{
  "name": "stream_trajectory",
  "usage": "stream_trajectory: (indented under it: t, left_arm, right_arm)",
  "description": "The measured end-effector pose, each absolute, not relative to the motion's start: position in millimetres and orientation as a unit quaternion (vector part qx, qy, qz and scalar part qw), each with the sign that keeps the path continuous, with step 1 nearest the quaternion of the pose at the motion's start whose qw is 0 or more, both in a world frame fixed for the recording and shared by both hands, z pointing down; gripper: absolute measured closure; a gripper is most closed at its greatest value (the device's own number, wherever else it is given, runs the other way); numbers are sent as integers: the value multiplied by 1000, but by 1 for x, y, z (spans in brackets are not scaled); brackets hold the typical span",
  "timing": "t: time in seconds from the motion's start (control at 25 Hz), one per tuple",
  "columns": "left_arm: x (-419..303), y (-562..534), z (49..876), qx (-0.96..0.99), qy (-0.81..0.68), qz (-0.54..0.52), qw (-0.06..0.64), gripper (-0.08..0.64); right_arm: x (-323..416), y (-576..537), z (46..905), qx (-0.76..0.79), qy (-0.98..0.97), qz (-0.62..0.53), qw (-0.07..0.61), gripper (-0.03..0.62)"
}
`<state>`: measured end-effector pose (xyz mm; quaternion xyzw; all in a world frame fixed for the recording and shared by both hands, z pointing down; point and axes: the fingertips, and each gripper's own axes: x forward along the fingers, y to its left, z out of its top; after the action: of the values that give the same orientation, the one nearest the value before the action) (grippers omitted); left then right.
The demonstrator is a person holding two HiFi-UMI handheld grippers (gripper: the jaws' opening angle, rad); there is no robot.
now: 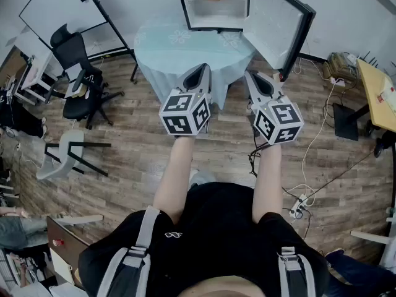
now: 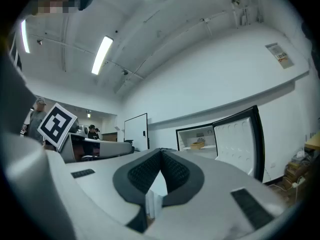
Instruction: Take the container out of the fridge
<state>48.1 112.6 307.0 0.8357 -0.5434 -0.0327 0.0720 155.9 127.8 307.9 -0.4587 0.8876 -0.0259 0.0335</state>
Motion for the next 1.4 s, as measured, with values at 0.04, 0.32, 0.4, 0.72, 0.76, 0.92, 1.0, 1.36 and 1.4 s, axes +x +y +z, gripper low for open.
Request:
stream_trajectory:
  t: [0.04, 0.32, 0.4, 0.72, 0.76, 0.92, 1.0, 1.36, 1.4]
  left_arm:
    - [47, 110, 306, 837, -541, -35, 71, 560]
    - [29, 94, 309, 841, -535, -41, 74, 560]
    - [20, 86, 314, 840, -535, -42, 80, 560]
    - [-41, 33, 329, 840, -532, -36, 99, 560]
    - [-53, 25, 329, 840, -532, -37, 102, 560]
    - [-97, -2, 342, 834, -535, -40, 133, 560]
    - [-118, -16, 347, 831, -538, -30, 139, 560]
    - [-142, -72, 339, 850, -515, -16, 113, 560]
    - [-143, -77, 338, 851, -513, -18, 112, 560]
  right_arm:
    - [156, 125, 307, -461, 886, -25, 34, 588]
    - [142, 105, 307, -474, 879, -21, 43, 586]
    - [134, 95, 313, -481, 876, -23, 31, 586]
    - [87, 36, 331, -511, 859, -47, 12, 586]
    - [75, 28, 334, -510, 859, -49, 10, 586]
    - [29, 10, 355, -488, 870, -66, -1, 585]
    - [17, -2, 362, -493, 867, -81, -5, 584]
    - [-27, -54, 345, -499, 865, -53, -23, 584]
    - [-29, -59, 342, -499, 865, -49, -23, 584]
